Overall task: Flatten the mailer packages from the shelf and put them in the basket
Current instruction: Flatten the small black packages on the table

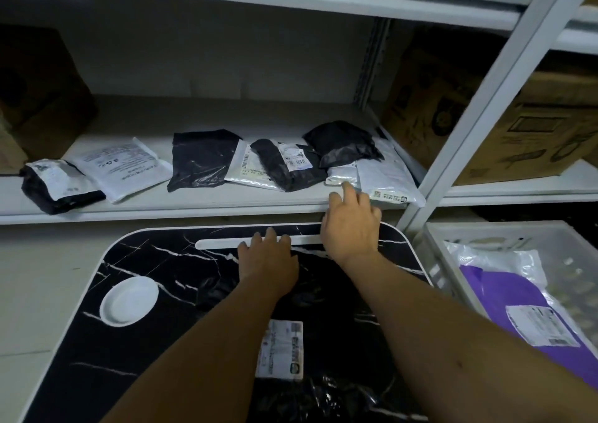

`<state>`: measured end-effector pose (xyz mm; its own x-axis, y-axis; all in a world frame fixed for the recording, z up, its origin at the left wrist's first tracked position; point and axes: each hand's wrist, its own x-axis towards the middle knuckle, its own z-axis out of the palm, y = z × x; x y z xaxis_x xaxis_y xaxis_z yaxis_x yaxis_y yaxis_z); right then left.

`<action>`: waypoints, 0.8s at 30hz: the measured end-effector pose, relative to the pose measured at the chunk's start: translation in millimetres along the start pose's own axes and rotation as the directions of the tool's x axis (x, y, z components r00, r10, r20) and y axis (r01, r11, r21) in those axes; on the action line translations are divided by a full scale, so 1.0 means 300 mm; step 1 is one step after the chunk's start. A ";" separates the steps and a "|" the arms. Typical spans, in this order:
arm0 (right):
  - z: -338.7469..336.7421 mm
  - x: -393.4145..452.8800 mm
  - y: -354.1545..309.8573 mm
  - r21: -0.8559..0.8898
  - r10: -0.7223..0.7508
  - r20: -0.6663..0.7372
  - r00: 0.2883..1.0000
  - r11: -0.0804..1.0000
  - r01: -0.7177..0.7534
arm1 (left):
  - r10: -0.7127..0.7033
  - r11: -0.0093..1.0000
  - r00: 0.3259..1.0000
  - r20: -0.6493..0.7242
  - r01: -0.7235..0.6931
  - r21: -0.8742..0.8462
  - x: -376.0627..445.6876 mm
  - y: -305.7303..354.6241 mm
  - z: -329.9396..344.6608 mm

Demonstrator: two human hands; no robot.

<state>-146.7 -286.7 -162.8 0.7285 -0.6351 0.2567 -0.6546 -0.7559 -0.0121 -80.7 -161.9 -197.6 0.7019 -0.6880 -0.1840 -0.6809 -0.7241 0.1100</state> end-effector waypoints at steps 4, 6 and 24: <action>0.005 0.142 0.019 -0.063 -0.030 0.085 0.996 0.997 0.035 | 0.007 1.000 1.000 0.030 -0.007 0.020 0.076 0.013 0.007; 0.014 0.192 0.021 -0.094 -0.049 0.120 0.992 0.994 0.061 | 0.009 1.000 0.999 0.040 -0.010 0.027 0.106 0.020 0.013; 0.086 0.358 -0.015 -0.277 -0.067 0.192 0.979 0.954 0.119 | -0.045 0.997 0.990 -0.135 0.052 0.050 0.191 0.041 0.060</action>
<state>-60.4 -355.7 -160.0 0.7956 -0.6021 0.0667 -0.5933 -0.7523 0.2864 -52.7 -209.5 -224.4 0.7535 -0.6551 -0.0553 -0.6531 -0.7555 0.0516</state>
